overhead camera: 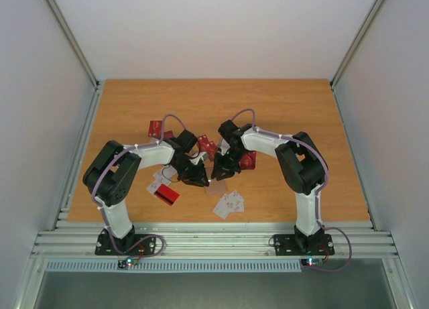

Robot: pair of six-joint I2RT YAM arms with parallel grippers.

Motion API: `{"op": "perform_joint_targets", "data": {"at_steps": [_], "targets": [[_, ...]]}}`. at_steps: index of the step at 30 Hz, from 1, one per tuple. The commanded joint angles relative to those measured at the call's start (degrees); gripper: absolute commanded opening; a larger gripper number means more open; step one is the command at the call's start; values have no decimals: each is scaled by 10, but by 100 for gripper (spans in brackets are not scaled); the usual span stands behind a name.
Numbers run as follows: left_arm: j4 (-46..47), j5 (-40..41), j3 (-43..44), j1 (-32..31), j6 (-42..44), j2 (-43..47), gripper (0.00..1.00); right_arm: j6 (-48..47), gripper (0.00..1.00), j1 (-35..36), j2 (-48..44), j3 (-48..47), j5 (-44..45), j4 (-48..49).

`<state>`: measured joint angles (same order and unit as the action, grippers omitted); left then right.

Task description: Put the credit cards into the card holder

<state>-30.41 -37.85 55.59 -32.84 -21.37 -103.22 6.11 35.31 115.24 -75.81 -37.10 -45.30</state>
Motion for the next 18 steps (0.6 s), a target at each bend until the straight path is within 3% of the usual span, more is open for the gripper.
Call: {"op": "perform_joint_targets", "data": {"at_steps": [1,18], "targets": [[-6,8,37,-15,33,-33,26,-13,23,5,10,-1,21,12],[-78,-20,97,-17,74,-71,30,-22,21,9,-11,15,-36,61]]}}
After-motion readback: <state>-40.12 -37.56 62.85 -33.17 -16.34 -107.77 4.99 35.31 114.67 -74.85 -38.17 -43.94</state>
